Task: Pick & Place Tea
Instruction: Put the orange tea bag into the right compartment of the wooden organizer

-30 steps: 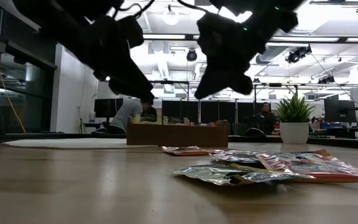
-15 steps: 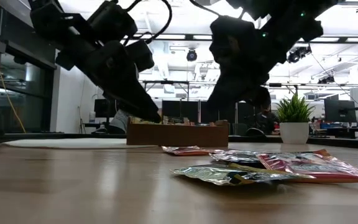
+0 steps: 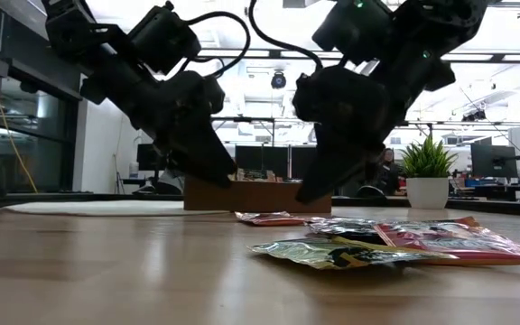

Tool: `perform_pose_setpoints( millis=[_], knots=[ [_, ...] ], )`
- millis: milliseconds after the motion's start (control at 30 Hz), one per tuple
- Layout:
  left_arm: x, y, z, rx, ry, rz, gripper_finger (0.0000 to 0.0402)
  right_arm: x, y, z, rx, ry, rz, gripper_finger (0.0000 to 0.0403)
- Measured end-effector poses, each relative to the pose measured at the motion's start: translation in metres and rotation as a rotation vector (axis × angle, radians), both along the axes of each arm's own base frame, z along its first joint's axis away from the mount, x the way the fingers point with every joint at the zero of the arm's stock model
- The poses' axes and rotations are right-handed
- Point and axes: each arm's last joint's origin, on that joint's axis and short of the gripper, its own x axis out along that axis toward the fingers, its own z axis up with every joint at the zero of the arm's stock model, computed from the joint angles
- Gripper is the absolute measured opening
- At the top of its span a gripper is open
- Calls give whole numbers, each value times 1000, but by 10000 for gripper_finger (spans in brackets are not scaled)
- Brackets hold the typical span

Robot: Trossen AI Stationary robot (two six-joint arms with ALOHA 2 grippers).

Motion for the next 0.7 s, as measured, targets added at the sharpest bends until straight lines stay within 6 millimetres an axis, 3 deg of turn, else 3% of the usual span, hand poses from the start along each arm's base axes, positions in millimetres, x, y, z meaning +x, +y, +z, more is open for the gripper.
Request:
perform_pose_setpoints(
  millis=[300,700],
  knots=[
    [0,2,-1,-61,14,130,234,3,-8,1,-69,-32,91,0],
    [0,2,-1,-93,17,144,234,2,-8,0,-107,-31,214,0]
  ],
)
